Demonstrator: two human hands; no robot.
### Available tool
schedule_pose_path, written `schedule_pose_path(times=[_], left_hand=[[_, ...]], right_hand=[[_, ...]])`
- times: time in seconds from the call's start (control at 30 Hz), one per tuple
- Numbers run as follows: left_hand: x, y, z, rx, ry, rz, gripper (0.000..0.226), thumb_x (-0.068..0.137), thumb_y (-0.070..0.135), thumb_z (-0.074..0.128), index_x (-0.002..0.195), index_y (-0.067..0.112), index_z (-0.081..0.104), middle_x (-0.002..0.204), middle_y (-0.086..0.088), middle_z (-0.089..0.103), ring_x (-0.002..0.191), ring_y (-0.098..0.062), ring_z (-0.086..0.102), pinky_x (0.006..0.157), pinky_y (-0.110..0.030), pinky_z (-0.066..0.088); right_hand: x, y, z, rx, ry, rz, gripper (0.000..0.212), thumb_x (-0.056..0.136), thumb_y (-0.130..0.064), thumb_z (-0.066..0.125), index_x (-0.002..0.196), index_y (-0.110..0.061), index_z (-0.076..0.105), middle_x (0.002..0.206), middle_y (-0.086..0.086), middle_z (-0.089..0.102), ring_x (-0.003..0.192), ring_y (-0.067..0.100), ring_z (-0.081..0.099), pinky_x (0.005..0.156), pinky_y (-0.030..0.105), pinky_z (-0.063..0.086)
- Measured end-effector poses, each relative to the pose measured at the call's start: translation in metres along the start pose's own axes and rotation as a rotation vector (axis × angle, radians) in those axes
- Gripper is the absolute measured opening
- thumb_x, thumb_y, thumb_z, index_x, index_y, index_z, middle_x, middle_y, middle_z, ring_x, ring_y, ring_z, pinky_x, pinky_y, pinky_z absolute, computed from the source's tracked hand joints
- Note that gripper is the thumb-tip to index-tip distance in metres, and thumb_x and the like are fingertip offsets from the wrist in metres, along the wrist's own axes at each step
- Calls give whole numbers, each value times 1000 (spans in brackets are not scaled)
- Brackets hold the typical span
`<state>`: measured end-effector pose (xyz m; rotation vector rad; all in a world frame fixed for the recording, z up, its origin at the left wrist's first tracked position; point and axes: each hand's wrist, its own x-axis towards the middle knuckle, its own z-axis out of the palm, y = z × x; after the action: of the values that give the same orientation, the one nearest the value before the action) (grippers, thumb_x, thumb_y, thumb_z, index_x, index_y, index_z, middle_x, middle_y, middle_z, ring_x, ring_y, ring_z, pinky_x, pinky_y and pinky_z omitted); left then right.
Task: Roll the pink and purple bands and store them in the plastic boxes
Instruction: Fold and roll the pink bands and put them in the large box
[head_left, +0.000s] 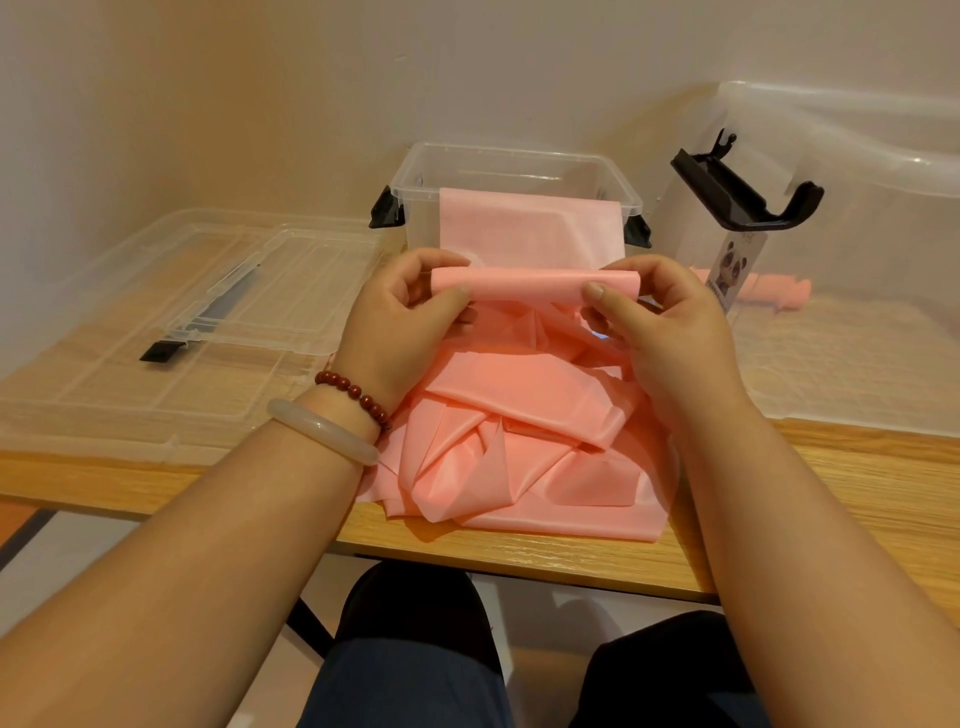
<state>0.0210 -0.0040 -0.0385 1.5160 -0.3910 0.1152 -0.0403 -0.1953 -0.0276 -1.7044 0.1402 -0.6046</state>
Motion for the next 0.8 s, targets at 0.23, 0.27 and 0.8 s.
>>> schedule_pose_path(times=[0.23,0.27,0.8], left_hand=[[2,-4,0,30,23,21,13,94,10,60,91,22,64,84,-1,68,76,-12,68,73,-26,57],[2,-4,0,37,22,21,13,93,11,60,90,22,65,84,0,69,76,-11,68,73,-26,57],[1,0,0,44,49,33,18,92,1,58,107,10,61,92,-10,65,69,-7,65,68,-20,54]], right_hand=[[0,-1,2,-30,22,37,13,92,-23,66,99,-11,64,92,2,72,75,8,72,64,26,60],[0,-2,3,-26,21,41,14,93,-23,66,99,-11,64,92,3,72,75,9,73,64,27,61],[-4,-5,1,35,-33,37,13,90,-12,69,102,-9,65,73,1,67,60,9,64,50,25,54]])
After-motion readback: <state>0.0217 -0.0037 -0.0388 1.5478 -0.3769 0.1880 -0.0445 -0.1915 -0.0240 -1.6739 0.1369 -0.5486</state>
